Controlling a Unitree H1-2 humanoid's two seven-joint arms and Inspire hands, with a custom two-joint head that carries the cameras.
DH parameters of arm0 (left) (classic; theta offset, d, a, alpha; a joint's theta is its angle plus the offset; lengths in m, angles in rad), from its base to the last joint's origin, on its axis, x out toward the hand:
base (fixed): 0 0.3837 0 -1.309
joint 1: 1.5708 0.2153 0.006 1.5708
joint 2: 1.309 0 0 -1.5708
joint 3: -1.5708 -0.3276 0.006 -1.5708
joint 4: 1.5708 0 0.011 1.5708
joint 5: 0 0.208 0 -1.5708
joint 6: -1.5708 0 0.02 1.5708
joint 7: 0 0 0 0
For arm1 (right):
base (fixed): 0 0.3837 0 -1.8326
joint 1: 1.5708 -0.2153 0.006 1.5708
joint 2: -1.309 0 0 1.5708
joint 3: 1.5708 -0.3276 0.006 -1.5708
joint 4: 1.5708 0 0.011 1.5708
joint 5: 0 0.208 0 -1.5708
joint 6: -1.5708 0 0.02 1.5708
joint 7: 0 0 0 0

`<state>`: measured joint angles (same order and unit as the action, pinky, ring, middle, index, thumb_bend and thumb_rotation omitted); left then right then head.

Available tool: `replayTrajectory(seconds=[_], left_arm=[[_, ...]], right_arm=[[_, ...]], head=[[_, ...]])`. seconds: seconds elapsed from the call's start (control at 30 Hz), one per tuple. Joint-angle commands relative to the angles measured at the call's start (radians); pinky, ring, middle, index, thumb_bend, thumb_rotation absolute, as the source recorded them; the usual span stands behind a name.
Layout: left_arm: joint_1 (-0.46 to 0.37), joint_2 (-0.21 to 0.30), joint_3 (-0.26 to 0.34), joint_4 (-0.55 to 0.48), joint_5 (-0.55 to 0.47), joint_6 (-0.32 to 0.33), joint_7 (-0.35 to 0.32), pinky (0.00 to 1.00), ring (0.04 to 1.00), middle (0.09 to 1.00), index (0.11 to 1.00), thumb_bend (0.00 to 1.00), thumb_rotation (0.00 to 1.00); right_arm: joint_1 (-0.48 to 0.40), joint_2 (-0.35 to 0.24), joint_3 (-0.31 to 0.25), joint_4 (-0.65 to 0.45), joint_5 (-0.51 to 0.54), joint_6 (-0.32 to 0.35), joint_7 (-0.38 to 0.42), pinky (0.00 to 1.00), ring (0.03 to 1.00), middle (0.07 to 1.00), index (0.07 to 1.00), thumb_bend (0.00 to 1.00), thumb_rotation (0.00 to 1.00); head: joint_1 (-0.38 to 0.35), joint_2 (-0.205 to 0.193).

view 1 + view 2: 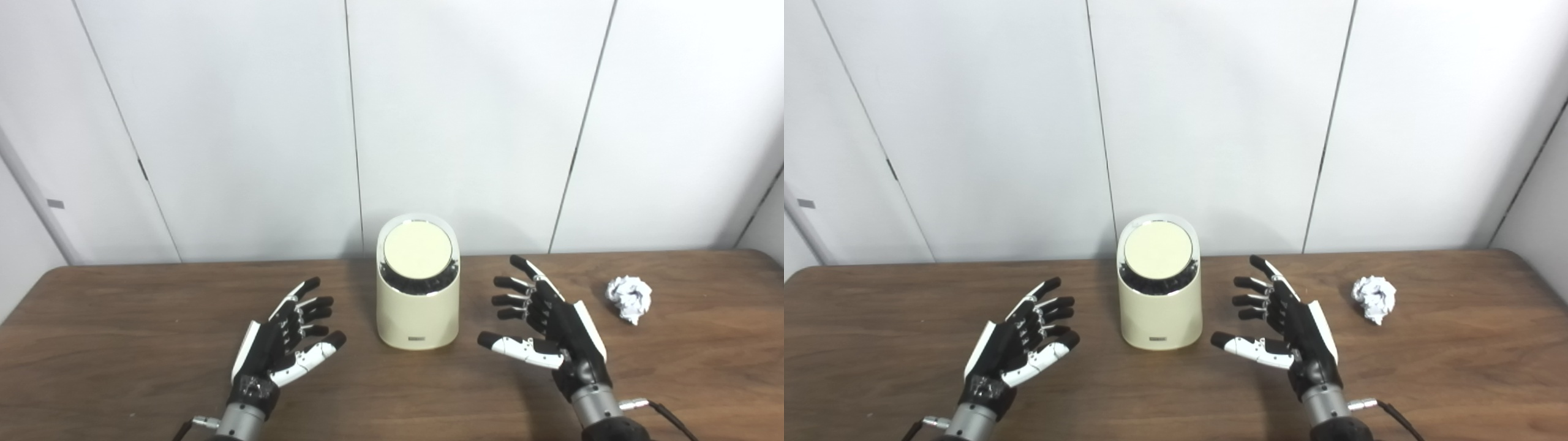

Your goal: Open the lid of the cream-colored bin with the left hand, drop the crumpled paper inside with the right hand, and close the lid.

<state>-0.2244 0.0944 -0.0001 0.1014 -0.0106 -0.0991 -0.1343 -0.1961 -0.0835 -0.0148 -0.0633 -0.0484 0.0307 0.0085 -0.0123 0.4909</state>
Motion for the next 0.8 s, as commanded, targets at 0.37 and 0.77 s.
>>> replayTrajectory(seconds=[0.37,0.77], left_arm=[[-0.035,0.004,-0.003,-0.028,0.006,-0.030,0.009,0.71,0.788,0.808,0.940,0.77,0.32],[-0.037,0.007,-0.009,-0.024,0.006,-0.034,0.006,0.70,0.785,0.808,0.916,0.77,0.32]], right_arm=[[-0.026,0.001,-0.011,-0.016,0.010,-0.062,-0.006,0.69,0.722,0.772,0.897,0.79,0.16],[-0.024,0.000,-0.012,-0.016,0.008,-0.057,-0.007,0.67,0.713,0.769,0.888,0.79,0.17]], head=[[-0.001,0.002],[0.000,0.002]])
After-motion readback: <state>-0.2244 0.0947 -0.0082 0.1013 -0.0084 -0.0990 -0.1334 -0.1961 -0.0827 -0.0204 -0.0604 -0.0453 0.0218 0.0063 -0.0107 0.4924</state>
